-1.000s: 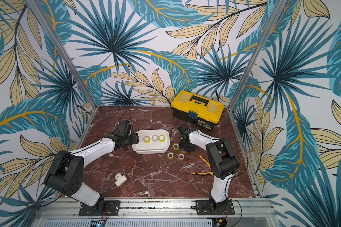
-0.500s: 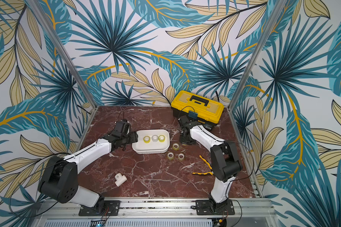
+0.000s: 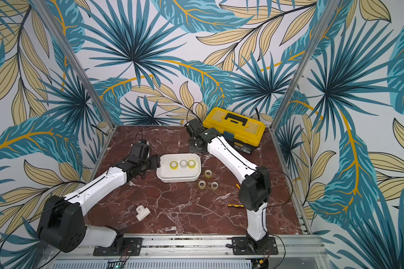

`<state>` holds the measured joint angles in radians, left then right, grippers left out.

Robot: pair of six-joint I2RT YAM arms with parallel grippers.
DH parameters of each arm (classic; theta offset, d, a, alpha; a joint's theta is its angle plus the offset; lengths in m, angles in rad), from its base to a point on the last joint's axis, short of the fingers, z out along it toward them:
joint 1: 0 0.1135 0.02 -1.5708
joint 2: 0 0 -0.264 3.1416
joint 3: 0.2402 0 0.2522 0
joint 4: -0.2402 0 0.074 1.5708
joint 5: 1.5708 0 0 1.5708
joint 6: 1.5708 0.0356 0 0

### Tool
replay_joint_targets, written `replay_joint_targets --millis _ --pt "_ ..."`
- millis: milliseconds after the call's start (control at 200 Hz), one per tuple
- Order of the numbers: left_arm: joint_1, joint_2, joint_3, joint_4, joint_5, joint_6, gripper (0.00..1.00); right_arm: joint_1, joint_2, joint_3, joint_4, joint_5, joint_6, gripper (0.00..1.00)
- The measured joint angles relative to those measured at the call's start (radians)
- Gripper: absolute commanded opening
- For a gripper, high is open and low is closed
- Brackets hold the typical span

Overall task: Put the transparent tape into the storage box
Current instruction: Place the tape in the storage box.

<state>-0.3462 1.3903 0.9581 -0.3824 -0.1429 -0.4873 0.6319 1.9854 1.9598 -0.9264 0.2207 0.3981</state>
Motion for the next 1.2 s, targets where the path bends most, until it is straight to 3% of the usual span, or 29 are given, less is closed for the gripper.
replay_joint_targets --millis 521,1198 --pt "-0.007 -0.053 -0.036 -0.049 -0.023 -0.019 0.75 0.117 0.344 0.261 -0.008 -0.106 -0.112 0.00" --pt "-0.008 -0.053 -0.037 -0.064 -0.022 -0.023 0.75 0.188 0.491 0.332 0.077 -0.185 -0.164 0.00"
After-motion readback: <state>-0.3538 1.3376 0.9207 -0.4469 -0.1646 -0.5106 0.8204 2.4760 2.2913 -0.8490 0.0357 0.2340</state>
